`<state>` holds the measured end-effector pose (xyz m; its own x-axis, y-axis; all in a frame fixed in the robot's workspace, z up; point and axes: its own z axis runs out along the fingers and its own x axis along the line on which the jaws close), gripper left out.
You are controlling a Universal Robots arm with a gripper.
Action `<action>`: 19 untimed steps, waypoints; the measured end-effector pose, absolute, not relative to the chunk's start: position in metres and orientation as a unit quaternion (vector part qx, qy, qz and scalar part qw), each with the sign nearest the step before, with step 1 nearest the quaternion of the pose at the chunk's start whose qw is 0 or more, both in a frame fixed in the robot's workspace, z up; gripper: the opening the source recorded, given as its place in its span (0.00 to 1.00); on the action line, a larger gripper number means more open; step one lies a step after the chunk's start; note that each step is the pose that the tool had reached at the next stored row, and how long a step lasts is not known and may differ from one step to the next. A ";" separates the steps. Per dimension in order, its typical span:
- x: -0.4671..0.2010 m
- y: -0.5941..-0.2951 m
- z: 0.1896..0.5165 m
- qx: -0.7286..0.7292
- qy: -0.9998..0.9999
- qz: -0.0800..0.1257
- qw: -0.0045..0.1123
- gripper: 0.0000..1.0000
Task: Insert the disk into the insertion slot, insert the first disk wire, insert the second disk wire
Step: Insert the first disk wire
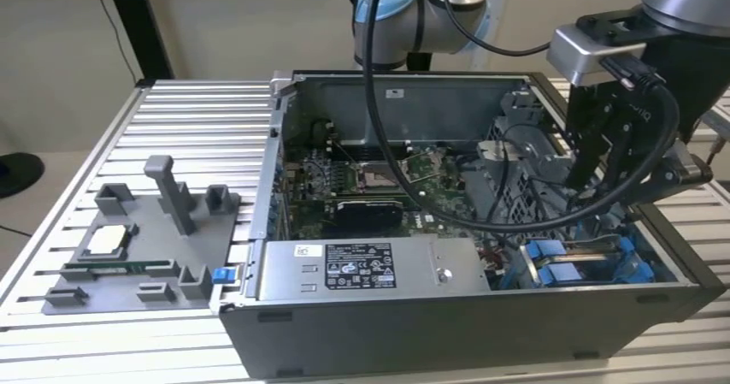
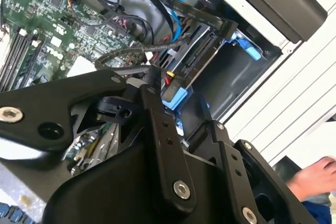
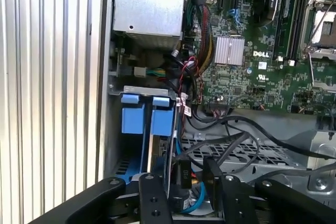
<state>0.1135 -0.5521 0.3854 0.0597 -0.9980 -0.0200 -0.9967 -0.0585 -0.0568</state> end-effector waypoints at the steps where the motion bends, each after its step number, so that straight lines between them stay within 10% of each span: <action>1: 0.114 -0.553 0.385 -0.727 0.686 -0.012 0.028 1.00; 19: 0.116 -0.554 0.385 -0.727 0.685 0.002 0.042 1.00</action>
